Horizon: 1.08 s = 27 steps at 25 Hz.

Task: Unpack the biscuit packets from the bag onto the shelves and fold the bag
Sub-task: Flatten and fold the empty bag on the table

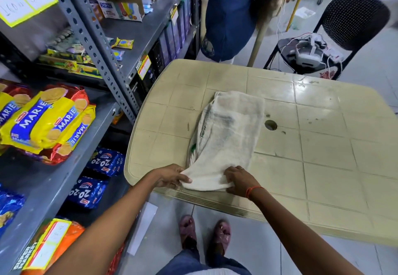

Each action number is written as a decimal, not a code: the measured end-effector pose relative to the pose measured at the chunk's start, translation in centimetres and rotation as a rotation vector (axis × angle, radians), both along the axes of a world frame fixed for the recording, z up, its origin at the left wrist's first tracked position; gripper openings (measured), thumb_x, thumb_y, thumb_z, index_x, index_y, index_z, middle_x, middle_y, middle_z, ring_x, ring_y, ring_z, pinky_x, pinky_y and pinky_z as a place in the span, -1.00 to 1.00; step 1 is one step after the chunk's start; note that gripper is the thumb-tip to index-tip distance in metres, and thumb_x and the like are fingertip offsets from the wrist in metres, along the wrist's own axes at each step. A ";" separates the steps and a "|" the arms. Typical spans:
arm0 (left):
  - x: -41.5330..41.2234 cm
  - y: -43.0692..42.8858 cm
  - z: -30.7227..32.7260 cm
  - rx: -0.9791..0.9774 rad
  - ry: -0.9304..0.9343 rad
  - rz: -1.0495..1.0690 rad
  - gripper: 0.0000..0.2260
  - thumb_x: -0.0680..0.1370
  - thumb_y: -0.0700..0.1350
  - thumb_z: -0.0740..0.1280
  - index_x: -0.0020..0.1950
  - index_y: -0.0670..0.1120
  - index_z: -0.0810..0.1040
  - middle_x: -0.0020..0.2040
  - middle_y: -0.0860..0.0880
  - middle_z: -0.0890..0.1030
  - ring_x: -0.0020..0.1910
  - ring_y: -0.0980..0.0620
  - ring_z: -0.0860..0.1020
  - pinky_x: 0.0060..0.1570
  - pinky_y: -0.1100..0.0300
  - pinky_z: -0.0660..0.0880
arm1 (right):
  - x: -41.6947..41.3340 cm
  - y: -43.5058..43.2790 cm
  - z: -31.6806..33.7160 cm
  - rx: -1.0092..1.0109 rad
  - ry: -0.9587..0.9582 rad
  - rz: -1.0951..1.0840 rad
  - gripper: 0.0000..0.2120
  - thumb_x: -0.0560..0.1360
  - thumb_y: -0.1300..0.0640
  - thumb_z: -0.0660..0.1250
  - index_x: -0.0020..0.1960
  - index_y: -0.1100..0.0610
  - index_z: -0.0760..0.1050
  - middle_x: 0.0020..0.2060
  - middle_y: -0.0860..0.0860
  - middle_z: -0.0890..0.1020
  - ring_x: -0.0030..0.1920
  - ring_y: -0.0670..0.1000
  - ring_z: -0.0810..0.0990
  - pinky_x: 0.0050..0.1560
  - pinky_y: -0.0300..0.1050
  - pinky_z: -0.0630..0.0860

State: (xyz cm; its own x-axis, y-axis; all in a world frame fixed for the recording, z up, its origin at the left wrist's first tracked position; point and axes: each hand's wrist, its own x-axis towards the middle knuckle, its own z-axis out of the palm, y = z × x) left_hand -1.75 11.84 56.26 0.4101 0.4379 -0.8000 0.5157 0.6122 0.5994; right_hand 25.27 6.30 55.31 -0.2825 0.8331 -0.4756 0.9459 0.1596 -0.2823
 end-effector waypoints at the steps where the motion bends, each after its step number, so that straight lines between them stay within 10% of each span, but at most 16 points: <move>1: 0.5 -0.1 0.1 0.087 -0.009 0.061 -0.91 0.44 -0.27 0.43 -0.15 -0.10 0.59 -0.48 0.11 0.61 -0.55 0.19 0.46 -0.59 0.39 0.35 | -0.1 0.0 0.1 0.000 -0.004 -0.001 -0.70 0.36 0.08 0.39 0.05 0.17 0.51 0.17 0.06 0.51 0.17 0.12 0.43 0.13 -0.01 0.49; 6: 1.5 0.1 1.2 0.182 -0.257 0.649 -0.87 0.43 -0.24 0.44 -0.28 -0.08 0.58 -0.35 0.05 0.68 -0.31 0.08 0.61 -0.39 0.32 0.53 | 0.0 -0.9 -0.2 -0.001 -0.026 -0.003 -0.72 0.37 0.10 0.36 0.03 0.19 0.50 0.22 0.06 0.49 0.18 0.11 0.44 0.09 -0.03 0.51; 9: -0.8 0.1 0.8 0.255 0.028 0.837 -0.79 0.42 -0.18 0.47 -0.28 -0.12 0.44 -0.37 -0.07 0.57 -0.37 0.00 0.48 -0.36 0.24 0.48 | 0.4 -1.4 -0.1 -0.001 -0.031 -0.017 -0.67 0.38 0.08 0.35 0.10 0.19 0.50 0.25 0.03 0.47 0.22 0.12 0.44 0.10 -0.03 0.52; 12: -1.9 -1.7 -0.3 0.850 0.545 0.497 -0.63 0.38 0.11 0.47 -0.04 -0.10 0.45 -0.17 -0.03 0.53 -0.21 -0.02 0.48 -0.22 0.14 0.42 | 0.3 -2.0 0.2 -0.003 -0.042 -0.041 -0.56 0.35 -0.01 0.37 0.17 0.15 0.44 0.24 0.04 0.47 0.22 0.12 0.43 0.07 -0.01 0.53; 16: 1.4 -5.1 -1.8 1.542 0.447 -0.587 -0.44 0.24 0.36 0.40 0.06 0.01 0.58 -0.03 0.02 0.64 -0.07 0.01 0.61 -0.07 0.18 0.54 | -0.7 -3.4 -0.6 0.064 -0.162 0.074 -0.38 0.30 -0.19 0.36 0.23 0.14 0.42 0.35 0.12 0.38 0.34 0.16 0.36 0.23 0.04 0.47; 20: 3.2 -5.9 -2.9 1.460 0.605 -0.946 -0.26 0.13 0.42 0.41 0.14 -0.02 0.64 0.07 -0.01 0.69 -0.01 0.03 0.66 -0.03 0.18 0.60 | -0.8 -4.6 -1.3 0.057 -0.097 0.025 -0.60 0.44 0.07 0.26 0.23 0.21 0.46 0.42 0.11 0.35 0.42 0.10 0.32 0.32 -0.04 0.39; 23: 4.0 -4.9 -2.5 1.437 0.639 -0.966 -0.35 0.03 0.33 0.49 -0.01 -0.01 0.68 -0.03 -0.01 0.70 -0.10 0.02 0.67 -0.13 0.21 0.58 | -0.4 -4.8 0.4 0.013 0.128 -0.248 -0.84 0.42 0.06 0.30 -0.06 0.12 0.51 0.02 0.15 0.63 0.05 0.15 0.57 0.05 -0.05 0.48; 27: 4.9 -3.1 -0.1 1.412 0.534 -0.935 -0.65 -0.03 0.12 0.57 -0.36 0.00 0.64 -0.32 0.10 0.65 -0.29 0.08 0.63 -0.24 0.31 0.48 | 1.0 -3.9 2.3 0.071 0.296 -0.402 -0.79 0.36 0.05 0.31 -0.31 -0.05 0.26 -0.37 0.17 0.50 -0.33 0.16 0.45 -0.26 -0.15 0.32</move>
State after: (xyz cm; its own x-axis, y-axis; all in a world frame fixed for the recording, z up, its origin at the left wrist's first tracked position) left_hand 3.17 8.71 56.14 0.7481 0.6403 -0.1740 0.6535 -0.7565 0.0257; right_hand 26.24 2.40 57.65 -0.0471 0.9312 -0.3615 0.8177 -0.1719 -0.5494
